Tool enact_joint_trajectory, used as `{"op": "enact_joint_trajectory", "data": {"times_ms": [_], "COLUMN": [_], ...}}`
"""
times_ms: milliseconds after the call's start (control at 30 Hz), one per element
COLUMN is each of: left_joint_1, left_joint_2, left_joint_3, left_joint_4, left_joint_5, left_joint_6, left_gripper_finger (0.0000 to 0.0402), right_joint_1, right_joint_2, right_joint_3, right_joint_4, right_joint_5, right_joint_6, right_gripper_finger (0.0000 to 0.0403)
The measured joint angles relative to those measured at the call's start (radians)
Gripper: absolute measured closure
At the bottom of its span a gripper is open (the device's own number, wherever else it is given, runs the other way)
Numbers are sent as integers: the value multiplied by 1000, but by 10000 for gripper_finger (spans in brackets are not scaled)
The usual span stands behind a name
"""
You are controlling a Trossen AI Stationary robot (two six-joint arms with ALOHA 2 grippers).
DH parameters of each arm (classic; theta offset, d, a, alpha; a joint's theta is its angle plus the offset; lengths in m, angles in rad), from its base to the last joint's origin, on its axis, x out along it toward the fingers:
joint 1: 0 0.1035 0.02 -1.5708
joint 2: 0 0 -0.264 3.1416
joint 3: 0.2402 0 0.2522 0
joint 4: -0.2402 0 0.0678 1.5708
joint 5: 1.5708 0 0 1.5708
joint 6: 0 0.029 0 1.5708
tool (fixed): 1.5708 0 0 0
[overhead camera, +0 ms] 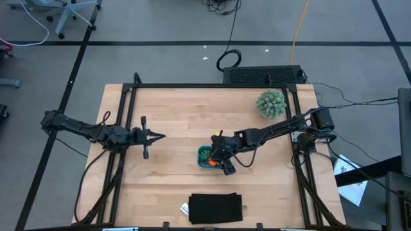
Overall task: Pick and placing Produce into tupperware
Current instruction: Put the orange pumpkin into the blue bin
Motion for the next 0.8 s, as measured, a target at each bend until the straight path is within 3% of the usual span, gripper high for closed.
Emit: {"op": "enact_joint_trajectory", "data": {"times_ms": [800], "left_joint_1": [0], "left_joint_2": [0], "left_joint_3": [0], "left_joint_4": [1], "left_joint_5": [0], "left_joint_6": [-1], "left_gripper_finger": [387], "right_joint_1": [6], "right_joint_2": [0], "right_joint_3": [-77], "right_joint_4": [138], "right_joint_5": [-1], "right_joint_6": [78], "right_gripper_finger": [163]}}
